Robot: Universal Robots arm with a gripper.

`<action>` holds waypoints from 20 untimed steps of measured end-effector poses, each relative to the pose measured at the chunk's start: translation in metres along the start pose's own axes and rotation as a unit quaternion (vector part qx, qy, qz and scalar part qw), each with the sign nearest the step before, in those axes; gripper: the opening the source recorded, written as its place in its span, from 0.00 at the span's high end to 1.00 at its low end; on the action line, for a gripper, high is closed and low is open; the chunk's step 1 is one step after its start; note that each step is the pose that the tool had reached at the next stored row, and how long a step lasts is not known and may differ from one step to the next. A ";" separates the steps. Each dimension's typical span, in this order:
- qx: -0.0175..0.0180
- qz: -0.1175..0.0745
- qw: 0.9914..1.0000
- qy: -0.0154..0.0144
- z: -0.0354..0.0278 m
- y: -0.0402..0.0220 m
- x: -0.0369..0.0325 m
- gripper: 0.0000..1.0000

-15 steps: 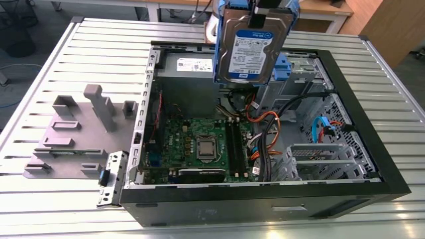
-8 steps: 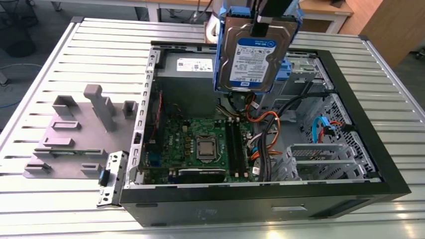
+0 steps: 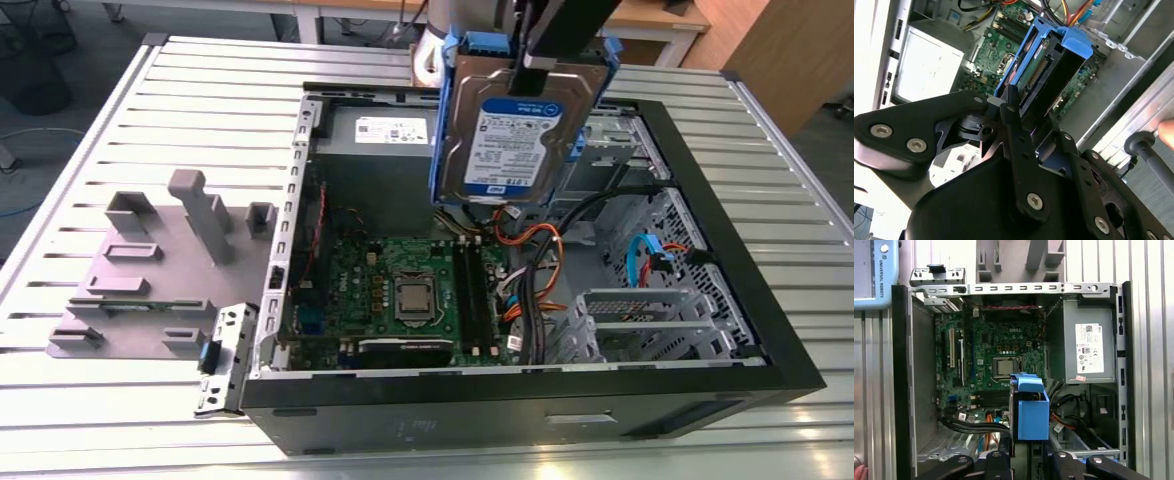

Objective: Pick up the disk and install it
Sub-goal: 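Pick up the disk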

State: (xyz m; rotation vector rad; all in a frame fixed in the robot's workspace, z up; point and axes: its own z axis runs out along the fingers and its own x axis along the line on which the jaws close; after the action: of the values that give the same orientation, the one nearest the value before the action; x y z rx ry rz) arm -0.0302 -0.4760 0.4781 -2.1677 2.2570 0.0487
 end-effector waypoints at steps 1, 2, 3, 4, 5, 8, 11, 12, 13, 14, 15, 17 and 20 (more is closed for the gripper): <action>0.000 0.000 1.000 0.000 -0.0001 -0.0001 0.0035 0.65; 0.000 0.000 1.000 0.000 -0.0001 -0.0003 0.0070 0.65; 0.000 0.000 1.000 0.000 -0.0003 -0.0004 0.0105 0.65; 0.000 0.000 1.000 0.000 -0.0004 -0.0006 0.0139 0.65; 0.000 0.000 1.000 0.000 -0.0005 -0.0007 0.0173 0.65; 0.000 0.000 1.000 0.000 -0.0008 -0.0011 0.0277 0.65; 0.000 0.000 1.000 0.000 -0.0011 -0.0015 0.0375 0.65; 0.000 0.000 1.000 0.000 -0.0012 -0.0016 0.0408 0.65; 0.000 0.000 1.000 0.000 -0.0012 -0.0017 0.0441 0.65; 0.000 0.000 1.000 0.000 -0.0013 -0.0019 0.0475 0.65; 0.000 0.000 1.000 0.000 -0.0015 -0.0020 0.0507 0.65; 0.000 0.000 1.000 0.000 -0.0016 -0.0023 0.0572 0.65; 0.000 0.000 1.000 0.000 -0.0019 -0.0027 0.0669 0.65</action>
State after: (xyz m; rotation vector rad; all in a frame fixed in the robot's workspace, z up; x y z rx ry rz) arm -0.0302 -0.5429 0.4780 -2.1675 2.2570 0.0488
